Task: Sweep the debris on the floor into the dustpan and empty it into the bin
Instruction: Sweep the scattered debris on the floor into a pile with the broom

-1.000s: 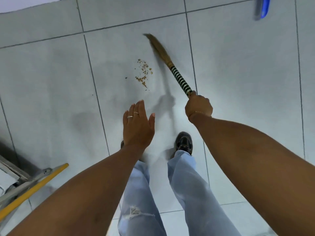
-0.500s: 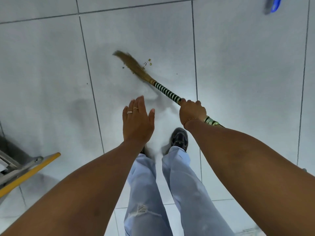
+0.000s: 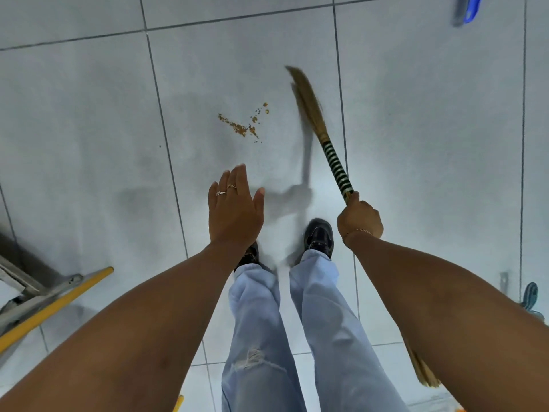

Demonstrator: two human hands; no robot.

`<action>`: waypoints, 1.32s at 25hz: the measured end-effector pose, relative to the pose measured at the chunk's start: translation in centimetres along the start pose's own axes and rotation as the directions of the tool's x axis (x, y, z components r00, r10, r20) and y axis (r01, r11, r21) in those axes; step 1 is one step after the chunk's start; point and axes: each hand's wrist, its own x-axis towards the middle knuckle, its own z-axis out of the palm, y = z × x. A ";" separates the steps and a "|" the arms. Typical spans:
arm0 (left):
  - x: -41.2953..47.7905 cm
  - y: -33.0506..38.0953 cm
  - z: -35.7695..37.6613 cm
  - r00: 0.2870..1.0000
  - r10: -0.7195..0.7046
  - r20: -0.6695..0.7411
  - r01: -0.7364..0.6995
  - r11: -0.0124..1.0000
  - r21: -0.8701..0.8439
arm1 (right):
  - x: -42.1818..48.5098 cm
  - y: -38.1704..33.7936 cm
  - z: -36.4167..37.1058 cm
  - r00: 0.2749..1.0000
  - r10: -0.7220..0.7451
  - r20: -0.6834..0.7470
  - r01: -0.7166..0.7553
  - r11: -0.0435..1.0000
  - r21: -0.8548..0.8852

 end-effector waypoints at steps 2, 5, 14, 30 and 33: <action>-0.7 -0.7 0.4 1.000 0.005 0.006 -0.005 1.000 0.003 | -1.0 -0.6 1.0 0.997 0.020 0.075 -0.020 1.000 0.004; -1.7 -1.4 1.1 1.000 0.019 0.020 -0.019 1.000 -0.005 | -2.8 -2.0 3.0 0.991 -0.012 0.135 0.011 1.000 0.009; -3.5 -4.1 2.6 0.998 0.048 0.051 -0.049 0.999 0.014 | -5.2 -4.9 7.4 0.985 -0.021 0.171 0.014 0.999 0.043; -6.1 -5.6 0.2 1.000 0.021 0.009 -0.021 0.998 -0.061 | -10.2 -6.6 7.3 0.989 -0.148 -0.005 0.146 0.965 0.218; -6.4 -6.2 -0.4 1.000 0.021 0.003 -0.020 0.994 -0.109 | -10.4 -6.9 7.1 0.999 0.028 0.047 -0.044 0.918 0.394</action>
